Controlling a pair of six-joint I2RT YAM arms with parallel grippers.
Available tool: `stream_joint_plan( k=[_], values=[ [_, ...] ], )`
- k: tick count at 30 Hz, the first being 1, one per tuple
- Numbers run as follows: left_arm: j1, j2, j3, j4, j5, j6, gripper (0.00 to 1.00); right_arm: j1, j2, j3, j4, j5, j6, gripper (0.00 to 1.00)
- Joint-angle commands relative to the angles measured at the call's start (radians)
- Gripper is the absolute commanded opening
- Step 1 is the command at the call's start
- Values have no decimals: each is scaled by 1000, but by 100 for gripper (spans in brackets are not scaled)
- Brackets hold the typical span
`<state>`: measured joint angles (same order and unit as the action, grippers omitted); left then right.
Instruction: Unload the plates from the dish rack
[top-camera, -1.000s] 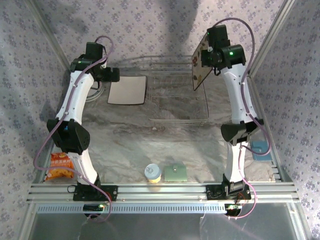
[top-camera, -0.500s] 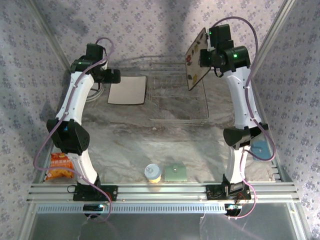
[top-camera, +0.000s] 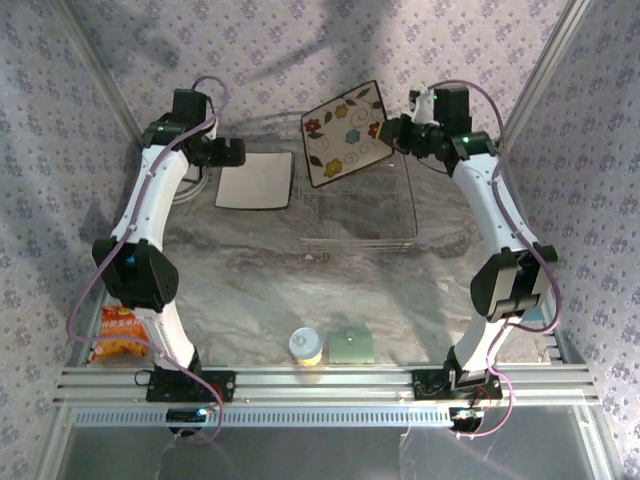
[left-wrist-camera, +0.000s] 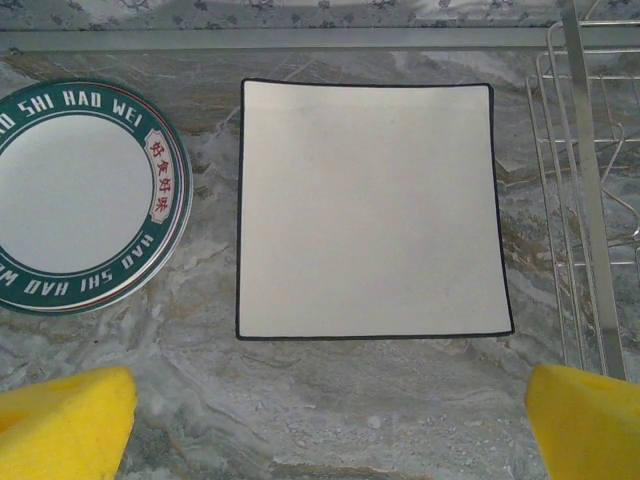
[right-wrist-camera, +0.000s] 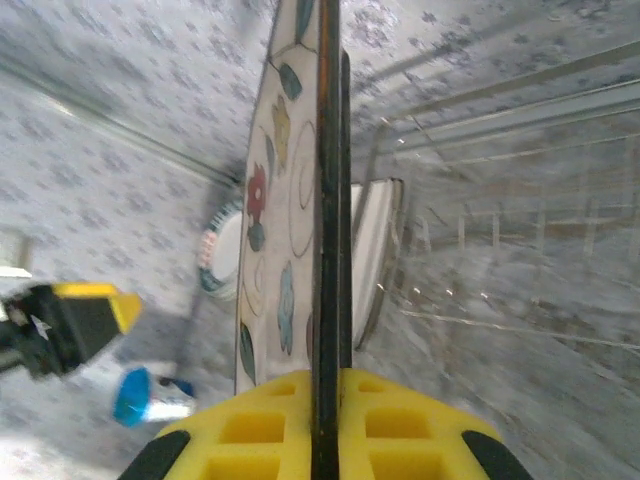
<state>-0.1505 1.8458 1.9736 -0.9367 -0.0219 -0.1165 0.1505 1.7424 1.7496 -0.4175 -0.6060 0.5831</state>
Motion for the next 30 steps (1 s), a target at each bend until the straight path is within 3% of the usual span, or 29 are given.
stream_joint_plan(
  k=[1, 5, 14, 18, 20, 23, 26, 30],
  values=[
    [3, -42, -10, 22, 15, -5, 99, -33, -97, -107, 526, -181, 272, 0],
    [4, -42, -9, 28, 21, -3, 99, -45, -108, -214, 662, -188, 349, 0],
    [5, -42, -18, 76, 109, -25, 99, -43, -107, -259, 692, -181, 351, 0],
    [22, -52, -112, 222, 381, -97, 99, -36, -105, -257, 691, -183, 348, 0],
    [36, -57, -181, 403, 620, -193, 99, -30, -103, -253, 691, -185, 348, 0],
    [38, -36, -282, 717, 869, -425, 99, -21, -97, -247, 688, -187, 343, 0],
    [31, 20, -330, 987, 993, -643, 99, -10, -94, -239, 683, -190, 339, 0],
    [12, 76, -374, 1247, 1043, -852, 99, 5, -86, -230, 687, -194, 338, 0]
  ],
)
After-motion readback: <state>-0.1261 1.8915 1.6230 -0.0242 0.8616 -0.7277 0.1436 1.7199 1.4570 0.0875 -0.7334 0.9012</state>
